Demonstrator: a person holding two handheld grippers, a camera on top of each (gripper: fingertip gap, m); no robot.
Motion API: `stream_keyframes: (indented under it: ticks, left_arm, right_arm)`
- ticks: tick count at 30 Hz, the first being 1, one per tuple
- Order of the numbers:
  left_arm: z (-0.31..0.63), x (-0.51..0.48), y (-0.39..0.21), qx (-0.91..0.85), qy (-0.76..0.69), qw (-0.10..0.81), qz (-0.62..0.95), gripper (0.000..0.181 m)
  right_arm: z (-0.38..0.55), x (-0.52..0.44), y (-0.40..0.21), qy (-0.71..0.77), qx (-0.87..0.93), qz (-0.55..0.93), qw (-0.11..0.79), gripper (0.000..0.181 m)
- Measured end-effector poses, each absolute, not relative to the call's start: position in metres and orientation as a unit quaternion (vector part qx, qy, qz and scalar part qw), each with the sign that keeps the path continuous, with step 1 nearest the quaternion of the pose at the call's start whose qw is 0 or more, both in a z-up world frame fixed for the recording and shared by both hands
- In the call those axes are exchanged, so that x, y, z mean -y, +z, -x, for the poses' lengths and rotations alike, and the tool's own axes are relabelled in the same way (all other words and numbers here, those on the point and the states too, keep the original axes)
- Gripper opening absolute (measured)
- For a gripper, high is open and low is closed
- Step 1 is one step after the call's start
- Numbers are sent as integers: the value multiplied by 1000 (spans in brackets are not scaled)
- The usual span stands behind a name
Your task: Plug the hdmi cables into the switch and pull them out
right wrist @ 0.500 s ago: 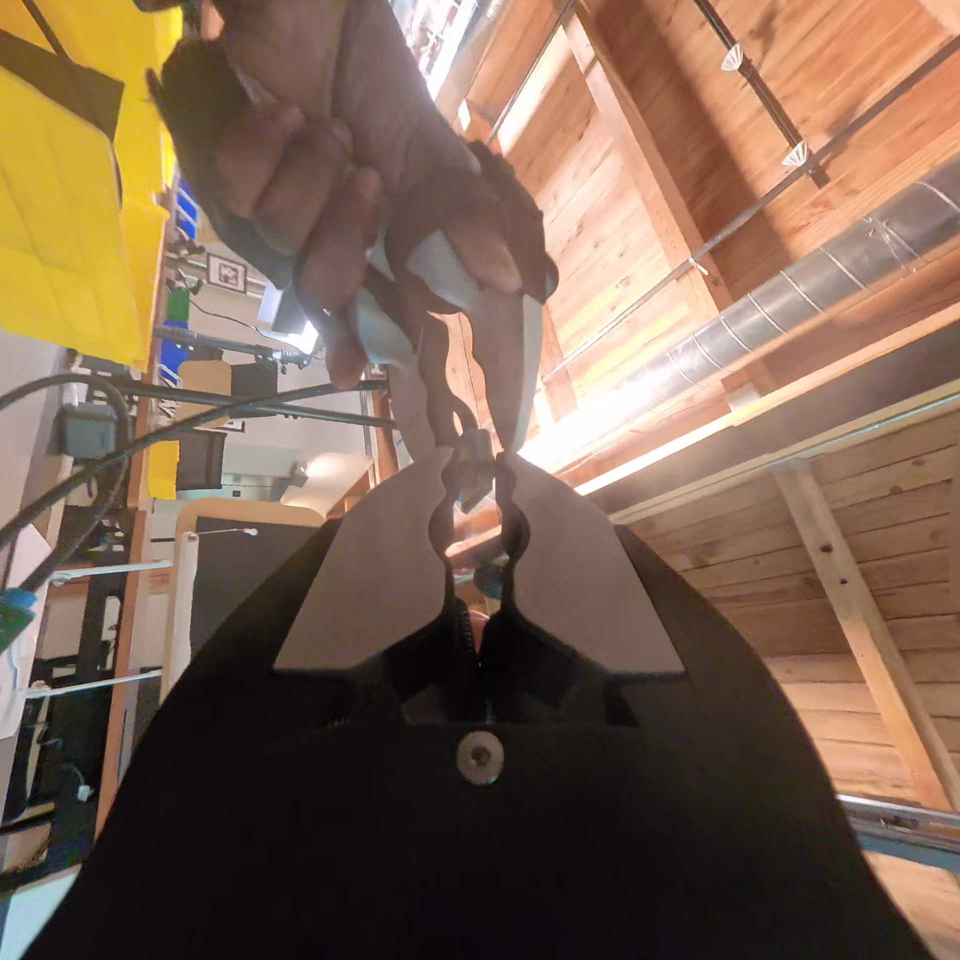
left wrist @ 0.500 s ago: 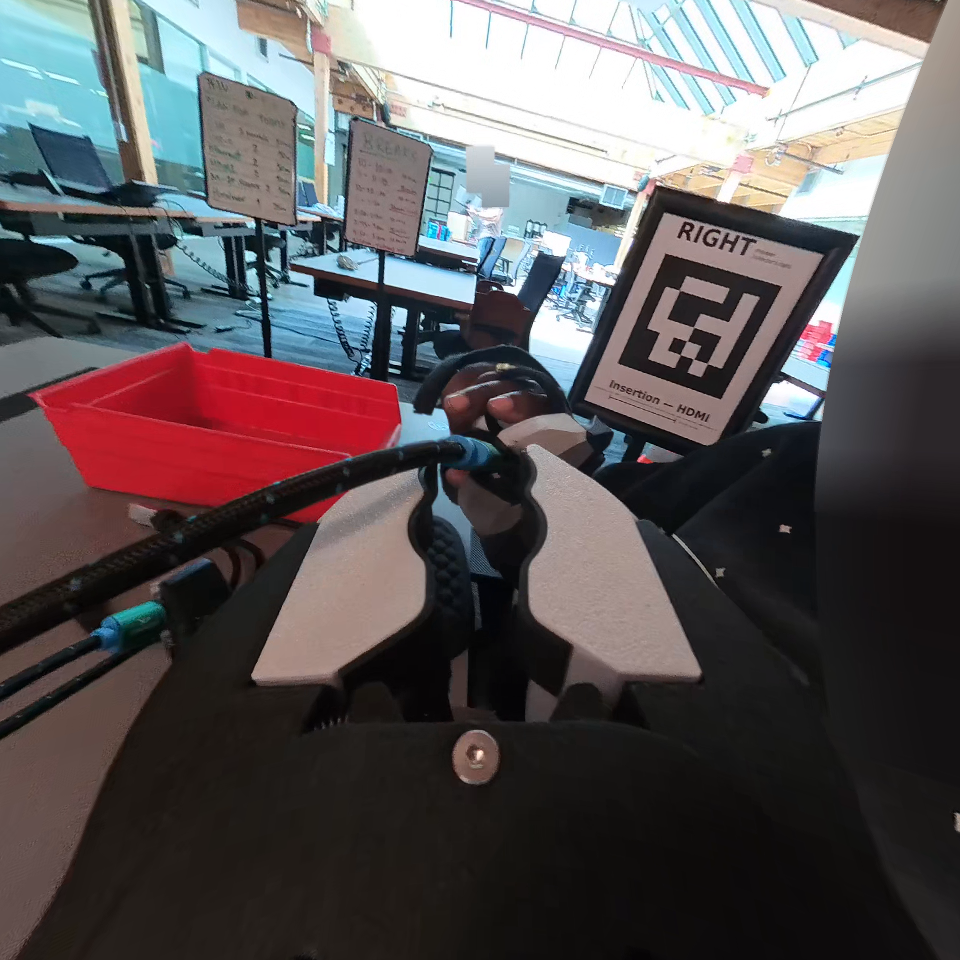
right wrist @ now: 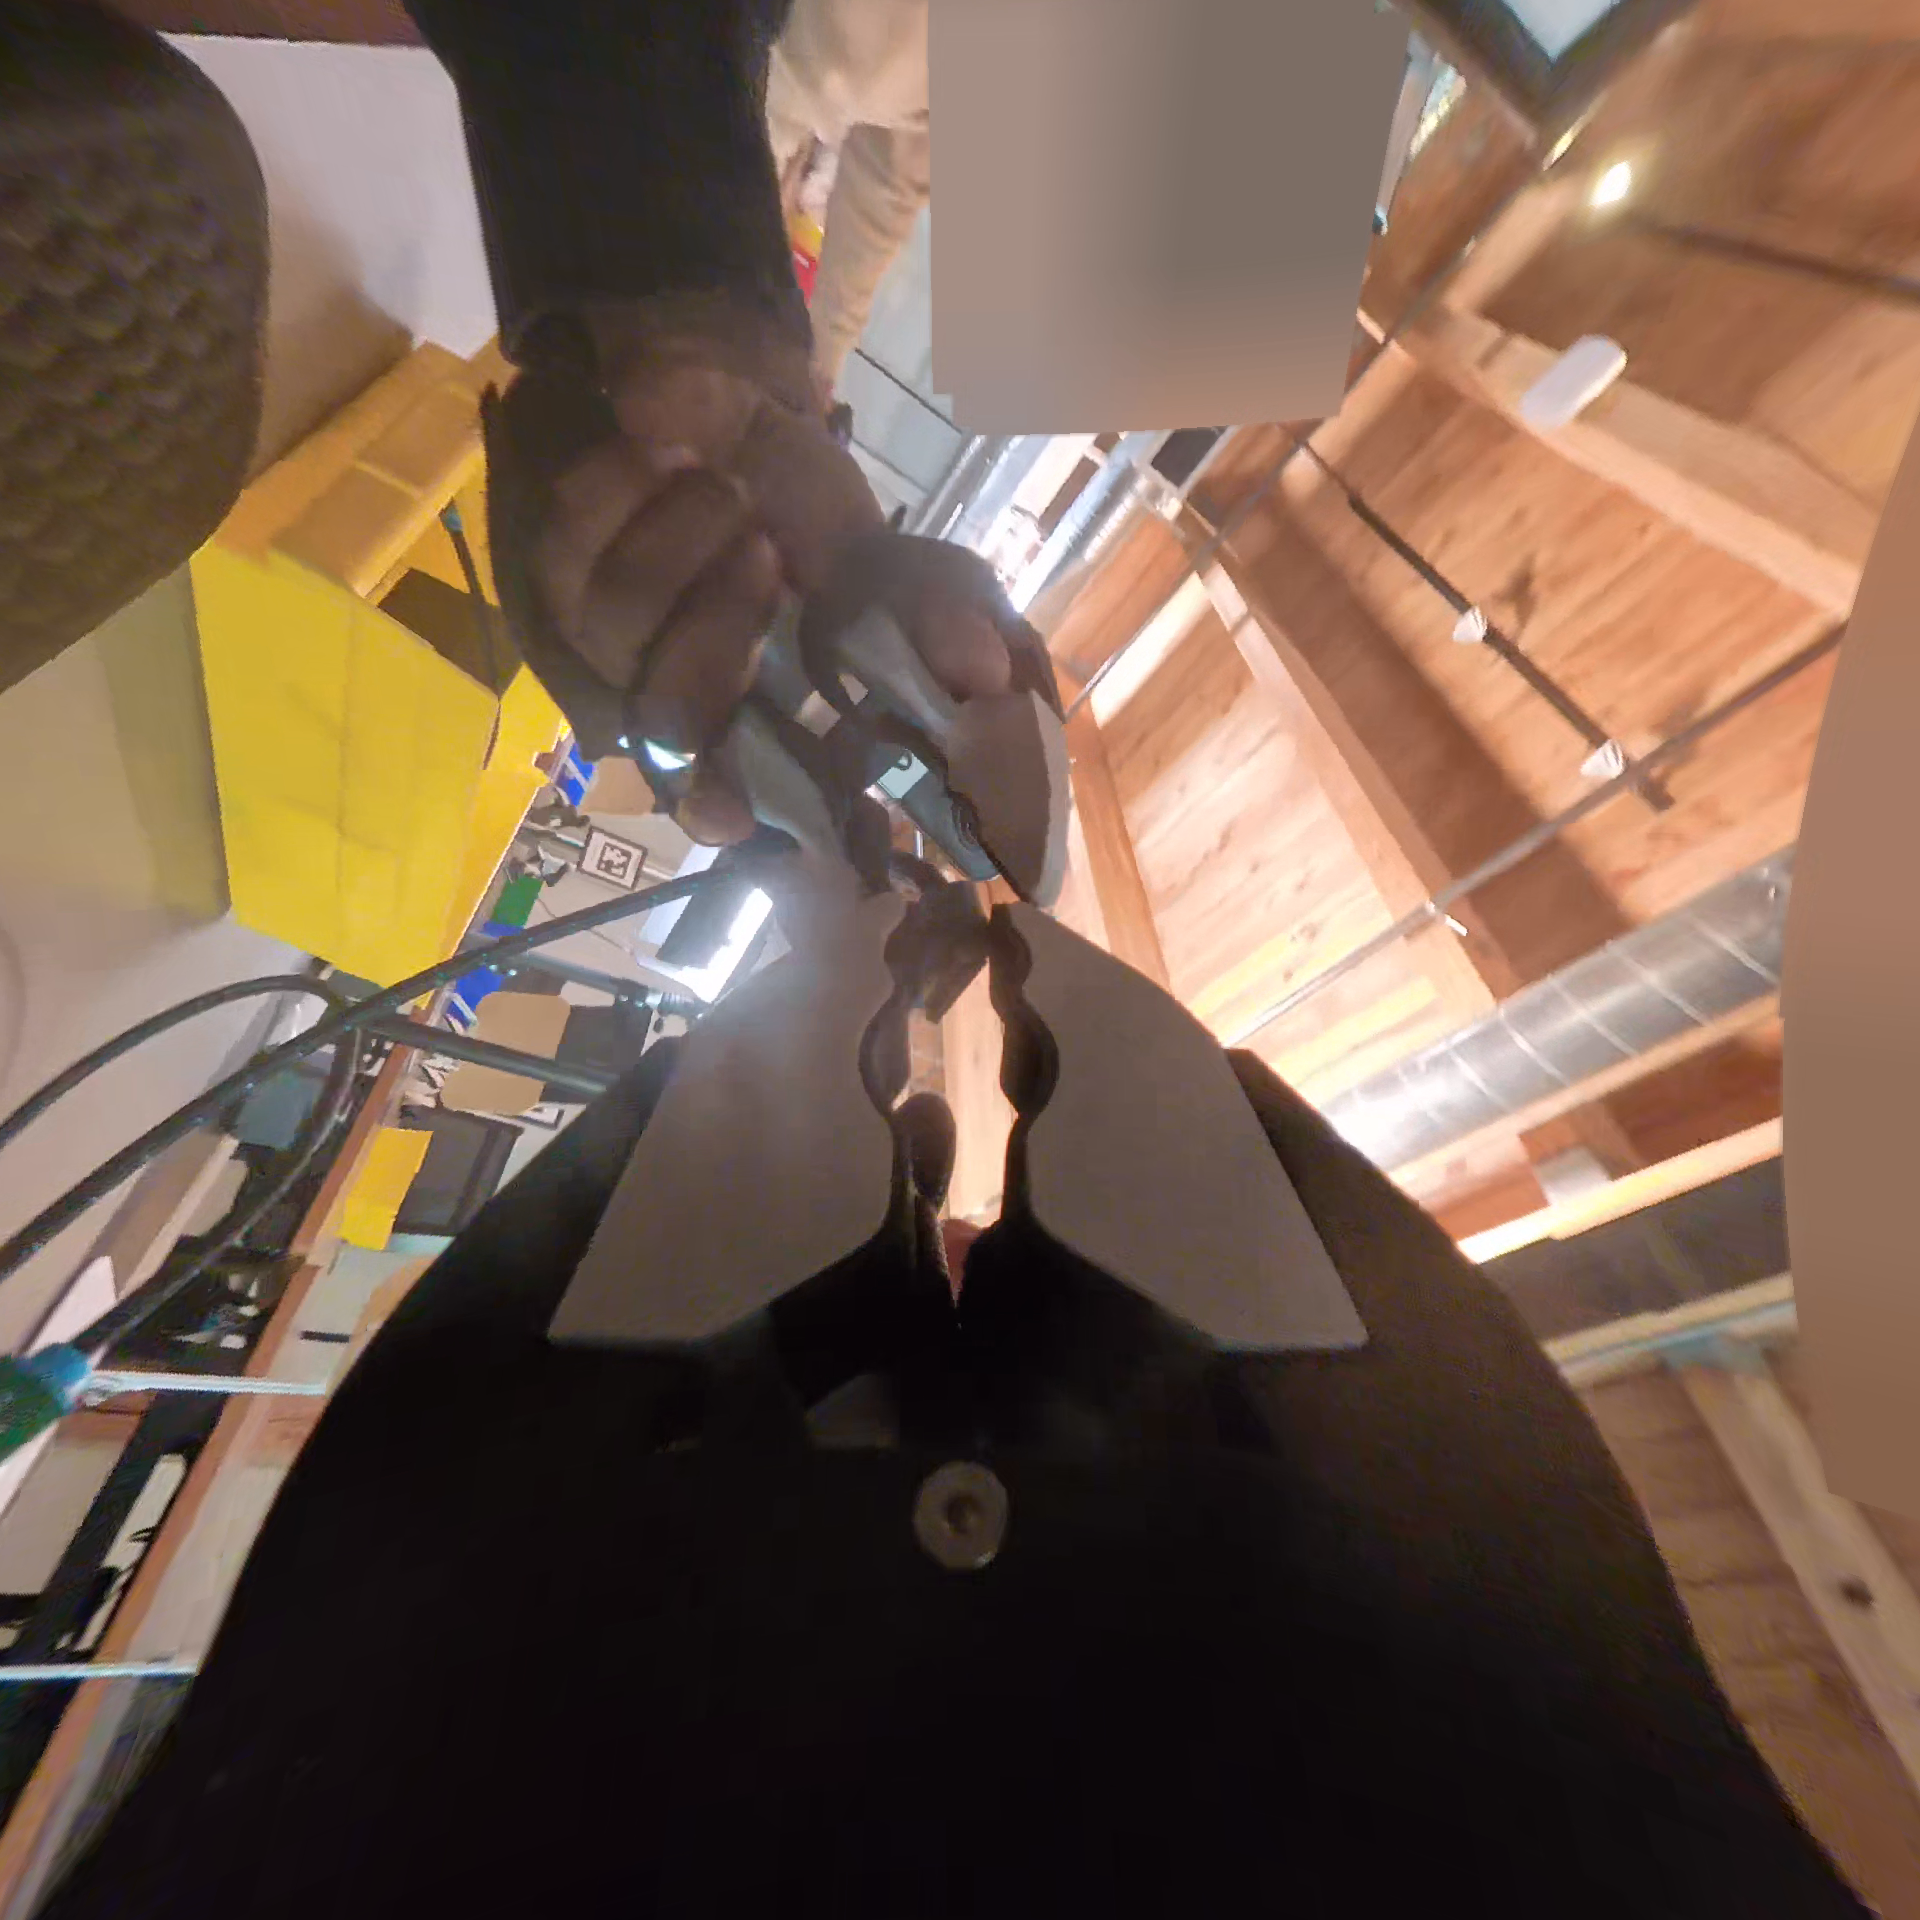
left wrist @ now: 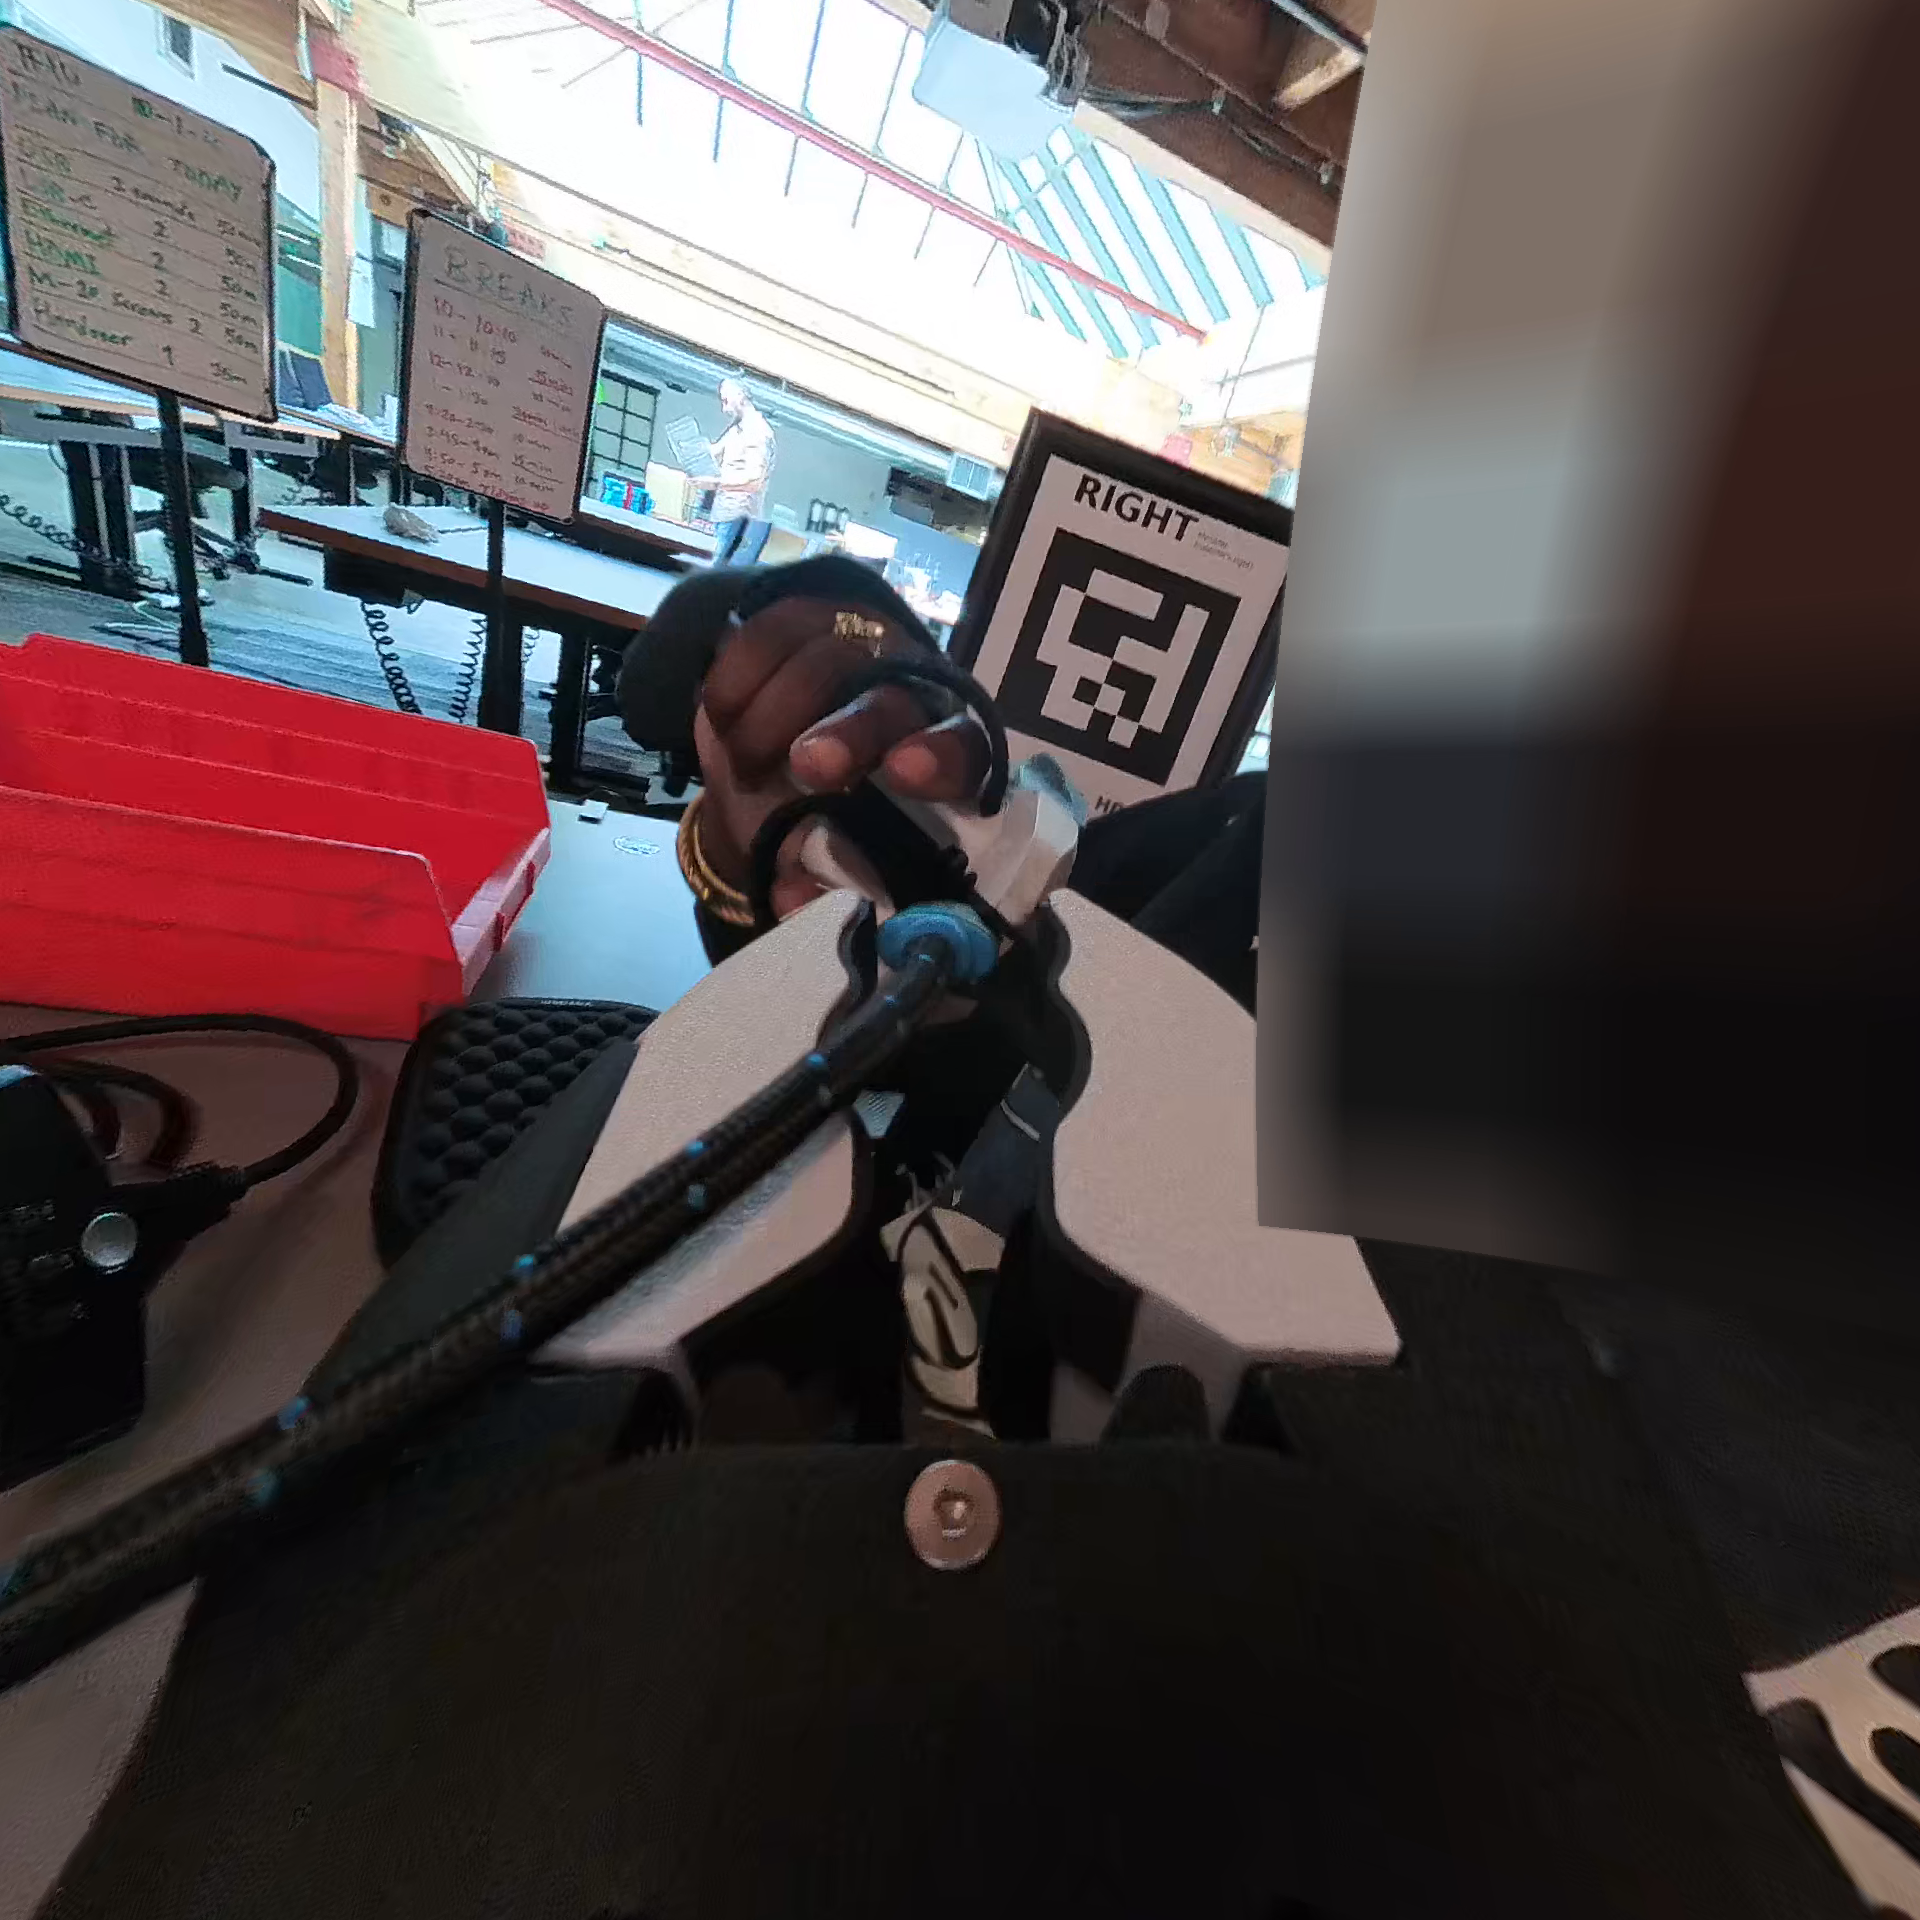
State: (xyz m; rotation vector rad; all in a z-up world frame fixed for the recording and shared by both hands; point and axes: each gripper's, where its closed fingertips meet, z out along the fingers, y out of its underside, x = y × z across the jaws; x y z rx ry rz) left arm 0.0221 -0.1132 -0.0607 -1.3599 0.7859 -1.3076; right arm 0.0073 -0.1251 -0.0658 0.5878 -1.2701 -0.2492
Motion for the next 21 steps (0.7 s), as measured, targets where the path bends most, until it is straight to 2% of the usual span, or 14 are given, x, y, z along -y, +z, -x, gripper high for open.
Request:
stream_keyframes:
  ticks: [1, 8, 15, 21]
  left_arm:
    - [-21, 115, -62, -337, -532, 529, 569, 28]
    - [-26, 130, -66, -368, -512, 535, 562, 28]
    - [-31, 144, -60, -366, -609, 513, 482, 22]
    - [-34, 140, -55, -375, -528, 586, 487, 20]
  right_arm:
    - [-7, 126, -65, -116, 586, -278, 752, 13]
    - [-15, 144, -70, -82, 606, -313, 727, 12]
    - [-23, 157, -65, -6, 610, -329, 721, 12]
    - [-27, 153, -59, 13, 623, -306, 720, 15]
